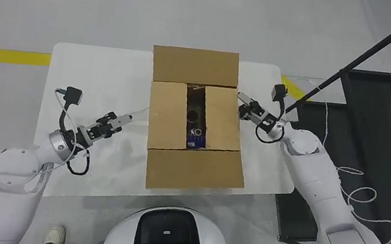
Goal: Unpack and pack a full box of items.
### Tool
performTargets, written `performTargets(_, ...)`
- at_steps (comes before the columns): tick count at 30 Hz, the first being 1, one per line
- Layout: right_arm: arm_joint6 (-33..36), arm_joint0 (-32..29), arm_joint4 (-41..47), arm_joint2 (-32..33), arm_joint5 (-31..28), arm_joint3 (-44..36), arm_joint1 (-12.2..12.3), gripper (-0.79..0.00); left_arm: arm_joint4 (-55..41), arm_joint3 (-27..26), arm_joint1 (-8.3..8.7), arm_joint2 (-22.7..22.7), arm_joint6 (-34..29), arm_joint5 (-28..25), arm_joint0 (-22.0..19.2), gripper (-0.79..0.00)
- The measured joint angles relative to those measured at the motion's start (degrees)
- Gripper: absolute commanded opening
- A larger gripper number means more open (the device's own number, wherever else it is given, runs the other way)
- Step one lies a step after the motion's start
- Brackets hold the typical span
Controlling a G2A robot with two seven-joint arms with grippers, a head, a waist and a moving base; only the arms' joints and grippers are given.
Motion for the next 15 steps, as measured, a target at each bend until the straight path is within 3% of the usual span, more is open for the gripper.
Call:
performTargets(9, 0.44, -0.52, -0.78, -1.9, -1.2, -2.63, -0.78, 0.0, -1.16, -0.6, 0.34, -0.4, -1.54, 0.08, 0.79, 0.0)
performTargets(15, -2.26, -3.72, -3.11, 3.84, -1.56, -7.7, 0.91, 0.0, -1.55, -0.15, 0.68, -0.29, -4.75, -0.12, -0.04, 0.0)
